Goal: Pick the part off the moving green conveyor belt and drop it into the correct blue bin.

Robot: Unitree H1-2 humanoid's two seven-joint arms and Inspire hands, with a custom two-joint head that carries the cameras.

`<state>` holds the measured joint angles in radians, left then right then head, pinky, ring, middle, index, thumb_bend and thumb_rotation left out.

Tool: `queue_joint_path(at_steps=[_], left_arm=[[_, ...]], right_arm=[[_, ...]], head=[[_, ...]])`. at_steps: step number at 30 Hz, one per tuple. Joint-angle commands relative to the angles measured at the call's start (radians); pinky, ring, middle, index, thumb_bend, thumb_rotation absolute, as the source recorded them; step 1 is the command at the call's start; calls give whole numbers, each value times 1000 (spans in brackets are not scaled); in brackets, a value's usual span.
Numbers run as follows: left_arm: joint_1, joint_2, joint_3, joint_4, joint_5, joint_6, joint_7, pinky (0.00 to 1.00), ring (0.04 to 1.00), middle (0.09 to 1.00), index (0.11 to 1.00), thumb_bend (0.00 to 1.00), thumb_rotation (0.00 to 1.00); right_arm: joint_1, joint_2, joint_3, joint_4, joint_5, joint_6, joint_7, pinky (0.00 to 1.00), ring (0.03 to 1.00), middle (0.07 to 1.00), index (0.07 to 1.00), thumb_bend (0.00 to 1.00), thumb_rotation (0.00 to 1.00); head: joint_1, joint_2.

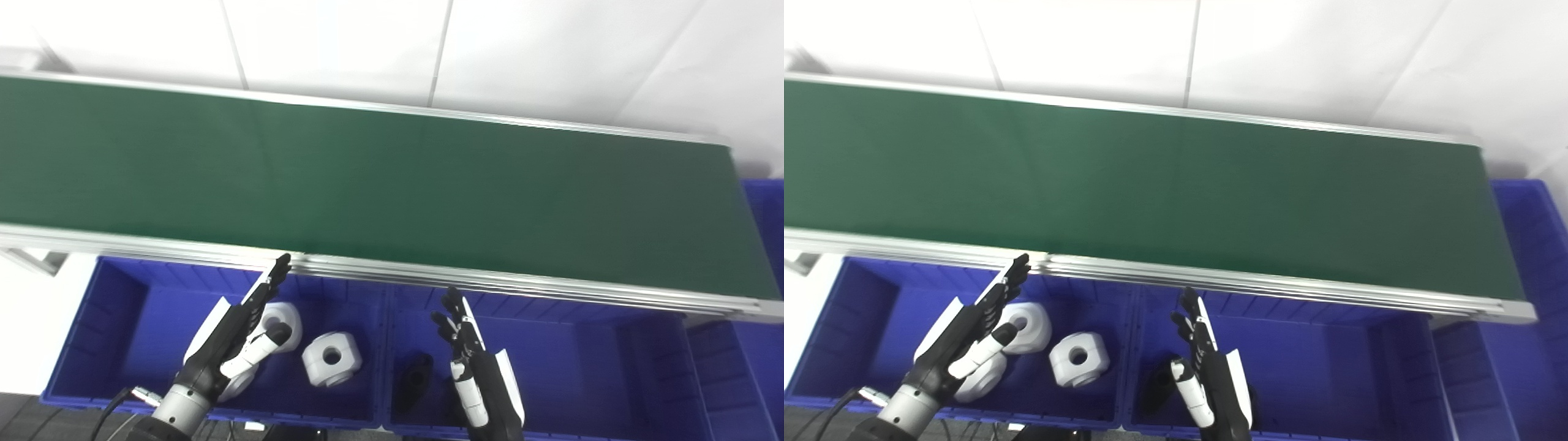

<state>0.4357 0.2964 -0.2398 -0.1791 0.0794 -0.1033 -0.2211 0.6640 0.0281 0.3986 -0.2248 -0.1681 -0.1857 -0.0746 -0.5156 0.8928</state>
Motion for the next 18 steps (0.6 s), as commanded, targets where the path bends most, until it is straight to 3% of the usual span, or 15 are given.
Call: queue_joint_path(at_steps=[1,6,14,18], left_arm=[[9,17,4,-6,11,-54,-11,1000,1000,1000,1000,698,866],[25,20,-2,-16,13,-82,-15,1000,1000,1000,1000,742,878],[113,-14,21,-122,-58,-236,3,1000,1000,1000,1000,817,900],[123,-52,13,-169,-77,-277,5,1000,1000,1000,1000,840,916]], right_arm=[[2,145,100,16,0,-49,-13,968,926,986,1000,838,967],[6,134,98,13,-6,-51,-24,948,925,987,1000,850,981],[9,109,83,18,0,-69,-31,948,917,978,1000,828,992],[8,93,68,30,-32,-151,-53,930,922,976,997,836,996]], head=[[16,-5],[44,-19],[74,-54],[103,-67]])
